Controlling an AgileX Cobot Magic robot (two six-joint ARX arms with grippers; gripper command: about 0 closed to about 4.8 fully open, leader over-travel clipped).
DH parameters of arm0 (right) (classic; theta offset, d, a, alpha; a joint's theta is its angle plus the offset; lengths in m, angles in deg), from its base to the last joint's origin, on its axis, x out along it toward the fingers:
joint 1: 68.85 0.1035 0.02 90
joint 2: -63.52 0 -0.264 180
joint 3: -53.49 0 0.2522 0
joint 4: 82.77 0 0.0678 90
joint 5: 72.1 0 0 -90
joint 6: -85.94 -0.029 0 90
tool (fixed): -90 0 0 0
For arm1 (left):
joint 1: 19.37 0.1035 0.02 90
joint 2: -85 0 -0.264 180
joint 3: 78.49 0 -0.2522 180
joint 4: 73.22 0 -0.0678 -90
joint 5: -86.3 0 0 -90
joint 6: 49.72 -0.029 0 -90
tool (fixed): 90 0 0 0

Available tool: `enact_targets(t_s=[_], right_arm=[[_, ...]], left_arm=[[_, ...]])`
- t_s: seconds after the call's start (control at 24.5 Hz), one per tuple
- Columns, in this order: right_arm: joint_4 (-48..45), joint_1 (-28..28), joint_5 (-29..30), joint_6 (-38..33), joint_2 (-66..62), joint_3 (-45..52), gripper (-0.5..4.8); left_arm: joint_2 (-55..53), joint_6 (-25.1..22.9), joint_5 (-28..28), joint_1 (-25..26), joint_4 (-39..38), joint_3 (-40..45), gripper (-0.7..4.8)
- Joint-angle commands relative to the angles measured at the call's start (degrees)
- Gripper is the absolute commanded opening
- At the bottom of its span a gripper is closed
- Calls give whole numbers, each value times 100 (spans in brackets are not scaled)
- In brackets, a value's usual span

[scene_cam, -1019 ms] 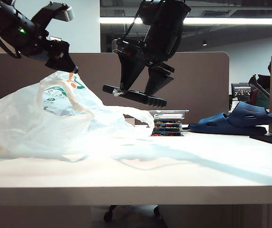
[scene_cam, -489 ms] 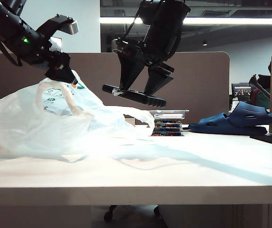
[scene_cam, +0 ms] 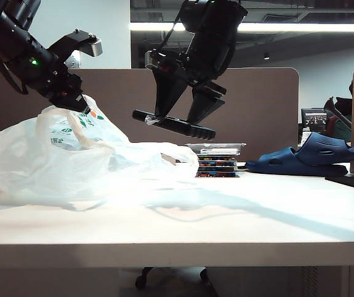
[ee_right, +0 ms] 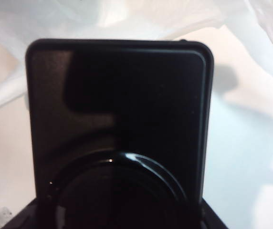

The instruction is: Put the power bank into the bag.

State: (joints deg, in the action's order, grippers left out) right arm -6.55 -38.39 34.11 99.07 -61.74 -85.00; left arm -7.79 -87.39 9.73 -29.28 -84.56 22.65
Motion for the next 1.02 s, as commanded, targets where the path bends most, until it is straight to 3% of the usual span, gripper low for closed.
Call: enact_targets(t_s=[0.04,0.73,1.02], right_arm=[[-98,66,219,-28,55,-44,291],[-321,140,581,-264,0,-39,291],[-485,140,745,-291,-278,-39,291]], left_arm=[[26,2,13,-2,79,-17,-11],[275,807,1707,-11,138,-39,-7],[337,1019,2050,-11,140,-44,-7]])
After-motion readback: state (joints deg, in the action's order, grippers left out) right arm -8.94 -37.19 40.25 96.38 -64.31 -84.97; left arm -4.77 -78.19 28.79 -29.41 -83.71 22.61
